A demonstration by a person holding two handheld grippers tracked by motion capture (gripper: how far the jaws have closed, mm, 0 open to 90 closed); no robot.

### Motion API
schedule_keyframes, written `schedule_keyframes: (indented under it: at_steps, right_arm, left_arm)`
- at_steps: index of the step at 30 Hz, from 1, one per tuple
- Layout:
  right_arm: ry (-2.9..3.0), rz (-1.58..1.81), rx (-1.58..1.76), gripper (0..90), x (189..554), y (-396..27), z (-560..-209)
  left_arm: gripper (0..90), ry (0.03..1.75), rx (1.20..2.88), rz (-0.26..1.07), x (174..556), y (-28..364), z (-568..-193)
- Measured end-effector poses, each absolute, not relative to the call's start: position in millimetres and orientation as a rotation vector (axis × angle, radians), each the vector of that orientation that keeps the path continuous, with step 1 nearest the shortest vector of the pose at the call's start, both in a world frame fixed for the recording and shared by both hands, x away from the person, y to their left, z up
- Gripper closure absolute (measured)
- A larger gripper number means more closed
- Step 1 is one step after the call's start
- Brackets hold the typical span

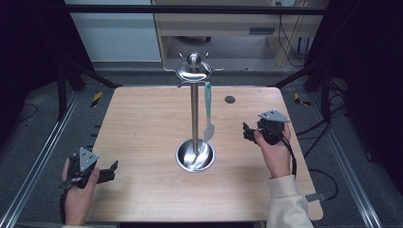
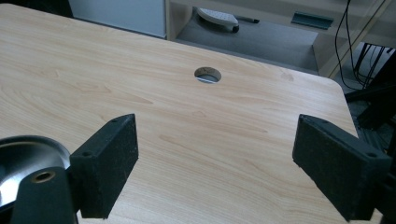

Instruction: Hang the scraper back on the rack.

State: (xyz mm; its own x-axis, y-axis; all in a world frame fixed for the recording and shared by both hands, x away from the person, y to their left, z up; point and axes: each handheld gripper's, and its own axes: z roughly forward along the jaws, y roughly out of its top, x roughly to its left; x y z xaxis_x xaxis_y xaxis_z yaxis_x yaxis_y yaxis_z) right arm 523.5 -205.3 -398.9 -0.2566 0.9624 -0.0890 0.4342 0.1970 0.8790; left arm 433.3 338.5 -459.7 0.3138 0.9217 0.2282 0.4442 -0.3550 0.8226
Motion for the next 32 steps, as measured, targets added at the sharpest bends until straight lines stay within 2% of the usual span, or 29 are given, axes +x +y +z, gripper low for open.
schedule_keyframes:
  at_steps: [23,32]
  right_arm:
    - [1.935,0.905,1.331,13.3,523,-209,-456]
    - [1.951,0.925,1.364,12.9,526,-209,-466]
  left_arm:
    - [2.5,1.201,1.947,0.942,434,337,-461]
    - [2.4,1.199,1.949,0.942,433,337,-461]
